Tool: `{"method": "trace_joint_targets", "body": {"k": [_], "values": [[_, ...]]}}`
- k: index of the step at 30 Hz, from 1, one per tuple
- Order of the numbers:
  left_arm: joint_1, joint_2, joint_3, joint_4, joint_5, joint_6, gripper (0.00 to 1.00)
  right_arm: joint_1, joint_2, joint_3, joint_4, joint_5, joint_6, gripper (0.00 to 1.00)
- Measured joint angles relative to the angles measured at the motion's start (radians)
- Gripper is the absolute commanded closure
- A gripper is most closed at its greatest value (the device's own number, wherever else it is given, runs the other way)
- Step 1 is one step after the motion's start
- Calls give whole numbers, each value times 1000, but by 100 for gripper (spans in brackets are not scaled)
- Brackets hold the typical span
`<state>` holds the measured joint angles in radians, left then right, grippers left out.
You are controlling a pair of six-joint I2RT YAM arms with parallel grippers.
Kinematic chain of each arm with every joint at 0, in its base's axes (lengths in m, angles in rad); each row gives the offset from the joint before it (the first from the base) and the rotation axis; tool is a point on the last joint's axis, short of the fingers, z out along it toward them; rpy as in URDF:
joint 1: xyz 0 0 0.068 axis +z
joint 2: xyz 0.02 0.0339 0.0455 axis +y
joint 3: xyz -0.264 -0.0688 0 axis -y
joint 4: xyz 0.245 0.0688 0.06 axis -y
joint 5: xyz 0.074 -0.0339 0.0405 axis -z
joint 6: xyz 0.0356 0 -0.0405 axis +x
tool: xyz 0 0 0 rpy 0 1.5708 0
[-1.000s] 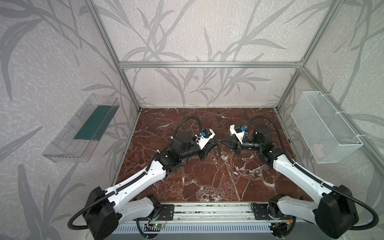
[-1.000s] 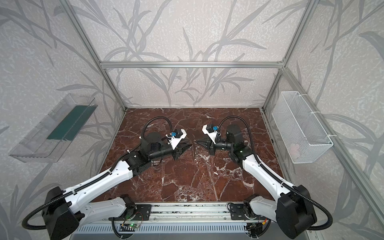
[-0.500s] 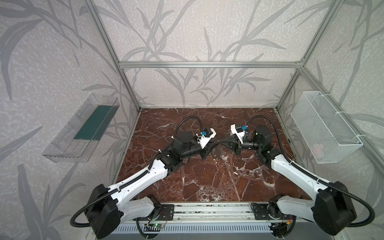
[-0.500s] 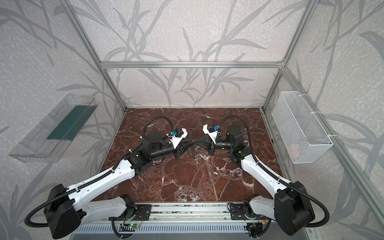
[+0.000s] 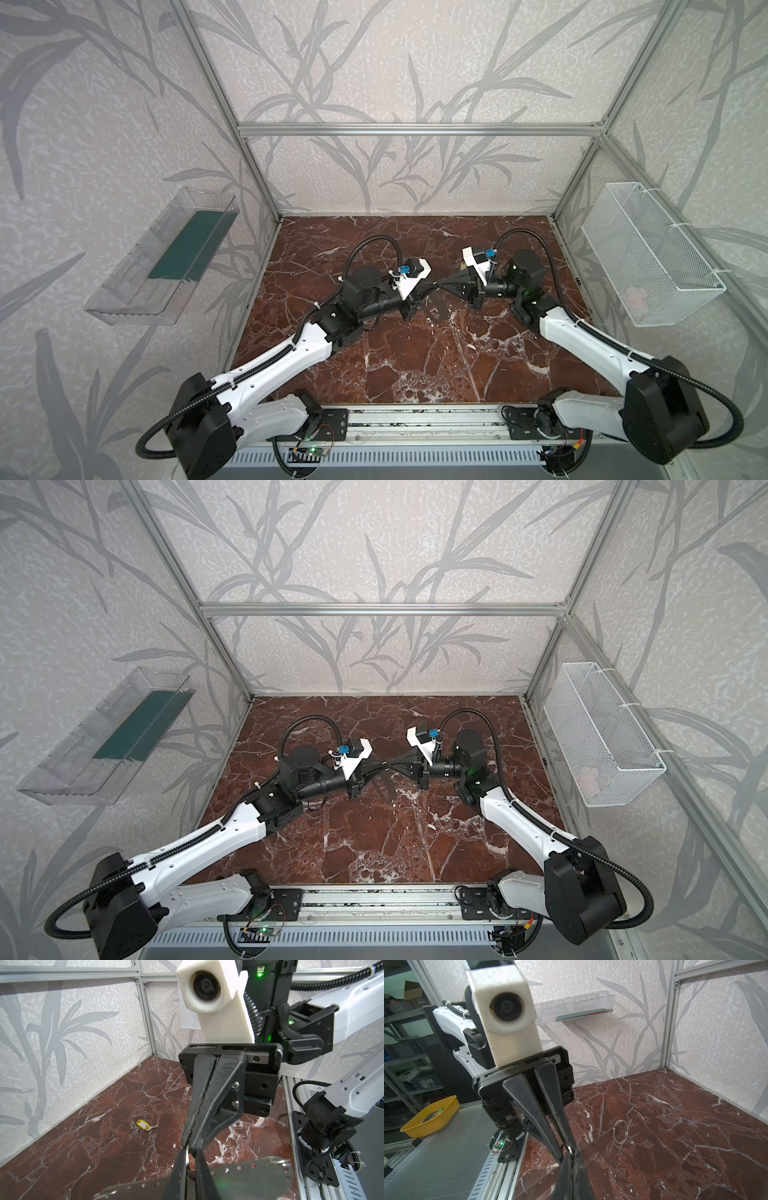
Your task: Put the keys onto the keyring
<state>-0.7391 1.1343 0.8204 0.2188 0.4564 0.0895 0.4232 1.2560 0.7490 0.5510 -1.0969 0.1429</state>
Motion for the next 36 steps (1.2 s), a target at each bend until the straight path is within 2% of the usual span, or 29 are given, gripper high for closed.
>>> {"method": "trace_joint_targets", "body": {"k": [3,9,10,12,15,19,27,31,36], "values": [[5,-2,-1,1,2,-3,100,1,0,0,6,-8,4,100],[5,-2,-1,-13,2,6,100,1,0,0,-19,-9,-11,100],[5,-2,0,-24,1,10,100,2,-2,1,-39,-7,-23,97],[5,-2,14,-73,1,28,100,6,-15,3,-107,11,-58,82],[4,8,81,-213,-10,84,100,7,-51,14,-221,60,-117,68],[6,64,250,-433,-34,165,100,7,-122,43,-368,148,-205,60],[7,298,621,-912,-74,291,100,7,-175,108,-571,282,-330,57],[7,371,663,-1049,-79,324,100,7,-162,108,-607,299,-355,61],[7,379,671,-1133,-58,352,100,7,-129,105,-603,298,-357,67]]}}
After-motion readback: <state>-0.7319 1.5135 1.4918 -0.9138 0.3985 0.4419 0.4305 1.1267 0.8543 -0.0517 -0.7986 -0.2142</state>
